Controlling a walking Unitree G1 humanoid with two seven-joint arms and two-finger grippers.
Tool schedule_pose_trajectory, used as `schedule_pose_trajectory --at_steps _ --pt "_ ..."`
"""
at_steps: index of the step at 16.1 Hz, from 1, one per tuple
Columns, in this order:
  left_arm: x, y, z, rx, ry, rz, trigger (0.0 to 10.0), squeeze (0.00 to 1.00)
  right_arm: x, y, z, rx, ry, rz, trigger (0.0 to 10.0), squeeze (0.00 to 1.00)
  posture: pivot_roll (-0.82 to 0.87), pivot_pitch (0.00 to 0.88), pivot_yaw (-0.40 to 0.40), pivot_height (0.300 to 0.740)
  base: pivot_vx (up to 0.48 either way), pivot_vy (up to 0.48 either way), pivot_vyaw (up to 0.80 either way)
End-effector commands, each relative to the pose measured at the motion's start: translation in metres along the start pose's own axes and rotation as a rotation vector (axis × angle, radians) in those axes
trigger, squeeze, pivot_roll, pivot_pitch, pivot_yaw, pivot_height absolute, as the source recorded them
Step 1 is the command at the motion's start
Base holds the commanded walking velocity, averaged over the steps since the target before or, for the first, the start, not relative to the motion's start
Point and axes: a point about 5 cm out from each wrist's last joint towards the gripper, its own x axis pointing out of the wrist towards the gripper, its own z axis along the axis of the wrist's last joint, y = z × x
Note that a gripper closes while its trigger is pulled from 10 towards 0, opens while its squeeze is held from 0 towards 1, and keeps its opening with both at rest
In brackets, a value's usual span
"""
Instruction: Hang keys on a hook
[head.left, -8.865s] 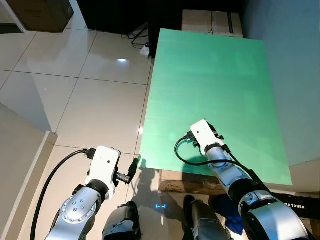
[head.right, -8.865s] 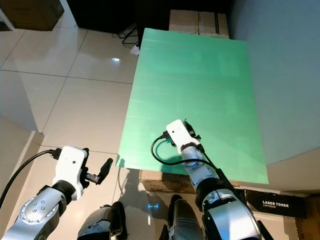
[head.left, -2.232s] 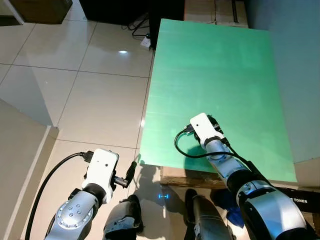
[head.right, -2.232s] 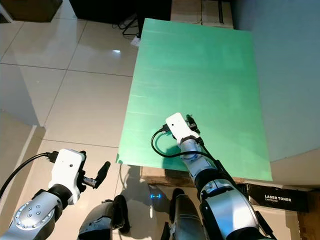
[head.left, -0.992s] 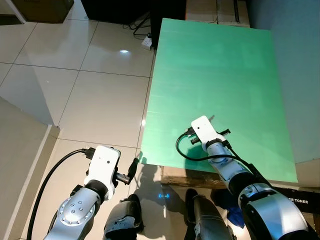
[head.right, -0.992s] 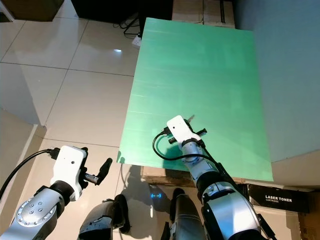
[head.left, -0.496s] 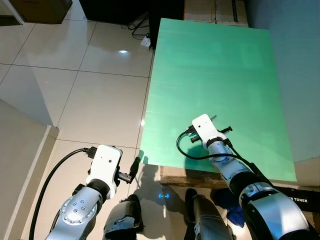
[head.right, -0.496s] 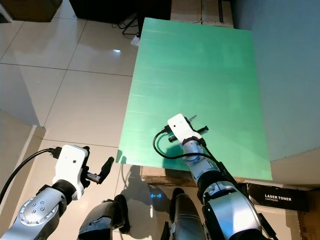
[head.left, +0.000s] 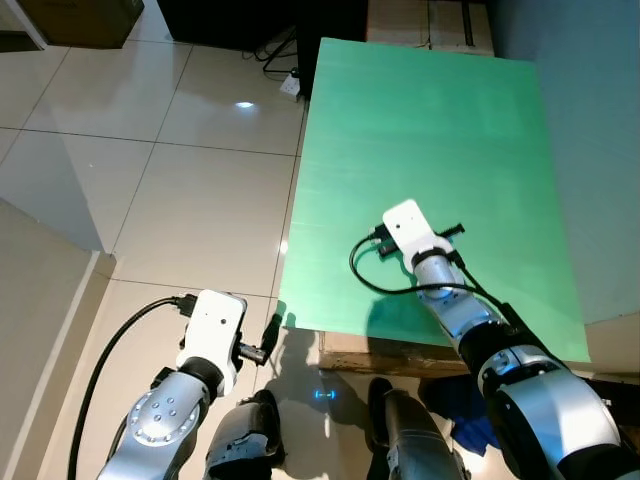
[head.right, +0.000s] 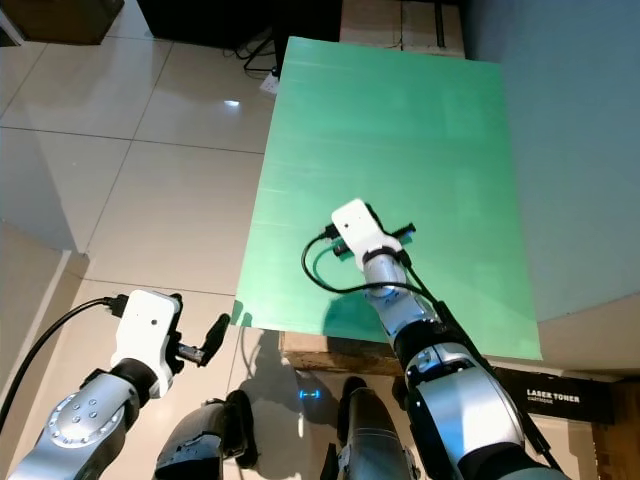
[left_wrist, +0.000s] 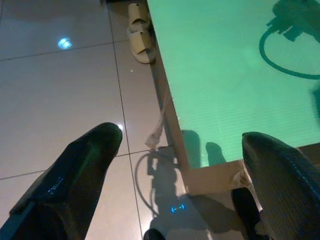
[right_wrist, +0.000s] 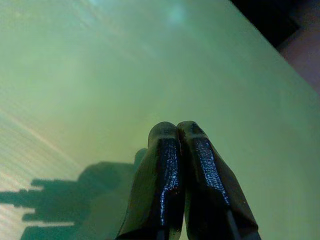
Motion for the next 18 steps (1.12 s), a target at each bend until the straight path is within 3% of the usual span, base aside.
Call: schedule_pose_trajectory --at_steps 1,5,8,10,12,15,18 --pt "0.001 -0.003 -0.006 -0.001 0.017 -0.002 10.0 0.0 0.004 -0.008 0.009 0.019 -0.037 -0.024 0.0 0.0 -0.01 0.293 -0.009 0.723 0.0 0.0 0.0" --pt "0.015 -0.002 -0.003 -0.008 -0.01 -0.002 10.0 0.0 0.016 -0.036 0.03 0.027 -0.088 -0.081 0.0 0.0 -0.03 0.251 -0.015 0.723 0.0 0.0 0.0" --pt "0.033 0.002 0.004 -0.008 -0.053 0.021 10.0 0.0 0.025 -0.065 0.056 -0.005 -0.184 -0.113 0.0 0.0 -0.05 0.169 -0.028 0.723 0.0 0.0 0.0" --pt "0.044 0.006 0.01 -0.014 -0.08 0.039 10.0 0.0 0.028 -0.089 0.07 0.057 -0.217 -0.159 0.0 0.0 -0.07 0.112 -0.03 0.723 0.0 0.0 0.0" --pt "0.054 0.01 0.014 -0.022 -0.097 0.054 10.0 0.0 0.029 -0.102 0.074 0.126 -0.224 -0.186 0.0 0.0 -0.09 0.065 -0.03 0.723 0.0 0.0 0.0" --pt "0.072 0.022 0.022 -0.044 -0.133 0.103 10.0 0.0 0.021 -0.107 0.057 0.251 -0.202 -0.223 0.0 0.0 -0.1 0.0 -0.019 0.723 0.0 0.0 0.0" --pt "0.08 0.035 0.026 -0.063 -0.151 0.158 10.0 0.0 0.014 -0.103 0.035 0.281 -0.158 -0.235 0.0 0.0 -0.09 0.0 -0.029 0.723 0.0 0.0 0.0"
